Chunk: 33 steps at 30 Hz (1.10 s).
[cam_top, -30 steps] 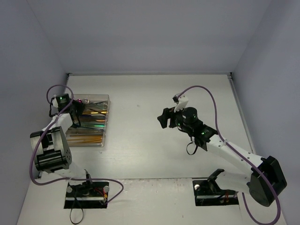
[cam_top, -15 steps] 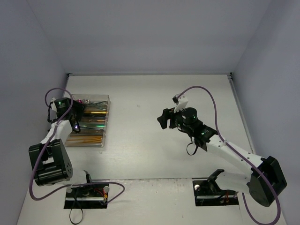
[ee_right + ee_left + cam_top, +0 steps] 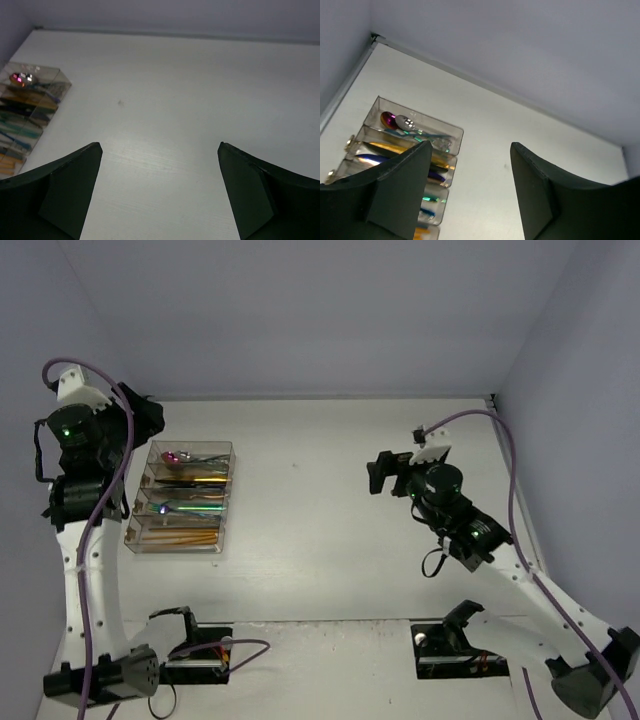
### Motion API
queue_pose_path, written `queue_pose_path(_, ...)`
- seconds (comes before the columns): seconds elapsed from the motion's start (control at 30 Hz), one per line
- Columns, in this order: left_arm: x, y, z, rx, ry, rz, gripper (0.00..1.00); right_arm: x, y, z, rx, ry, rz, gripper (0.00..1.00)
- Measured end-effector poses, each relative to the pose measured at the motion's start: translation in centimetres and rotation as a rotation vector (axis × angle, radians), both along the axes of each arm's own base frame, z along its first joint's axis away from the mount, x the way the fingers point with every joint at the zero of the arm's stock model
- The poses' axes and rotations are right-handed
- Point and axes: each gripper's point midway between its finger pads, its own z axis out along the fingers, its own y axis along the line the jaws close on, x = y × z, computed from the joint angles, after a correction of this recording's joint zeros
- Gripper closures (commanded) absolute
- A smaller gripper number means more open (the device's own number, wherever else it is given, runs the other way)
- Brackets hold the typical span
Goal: Sort the eating utensils into containers
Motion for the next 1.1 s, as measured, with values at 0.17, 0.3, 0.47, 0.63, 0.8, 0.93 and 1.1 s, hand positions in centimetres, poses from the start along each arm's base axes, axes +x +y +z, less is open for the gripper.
queue_pose_path(0.17,-4.5,-2.2,2.9,0.139,-0.016,-0.082,0.31,-1.6,-4.4,6.7,0.015,-0.148,-0.136,0.00)
queue_pose_path(0.3,-7.7,-2.7,4.1,0.216,-0.023,-0.097,0.27,-3.7,-7.9,10.0,0.021,-0.241,-0.223,0.00)
queue_pose_path(0.47,-11.6,-2.4,7.3,0.283,-0.099,-0.073,0.23,-6.0,-11.5,12.8,-0.008,-0.328,-0.306,0.00)
queue_pose_path(0.63,-15.5,-1.8,10.8,0.329,-0.199,-0.029,0.22,-6.8,-13.3,14.2,-0.062,-0.361,-0.362,0.00)
queue_pose_path(0.8,-17.9,-1.1,12.7,0.356,-0.262,0.009,0.22,-7.3,-14.4,14.6,-0.106,-0.371,-0.392,0.00)
queue_pose_path(0.93,-17.8,-0.6,11.9,0.368,-0.234,0.029,0.22,-8.0,-15.1,14.9,-0.106,-0.384,-0.402,0.00)
queue_pose_path(1.1,-16.7,-0.4,9.6,0.374,-0.157,0.032,0.22,-8.7,-15.8,15.4,-0.089,-0.401,-0.417,0.00)
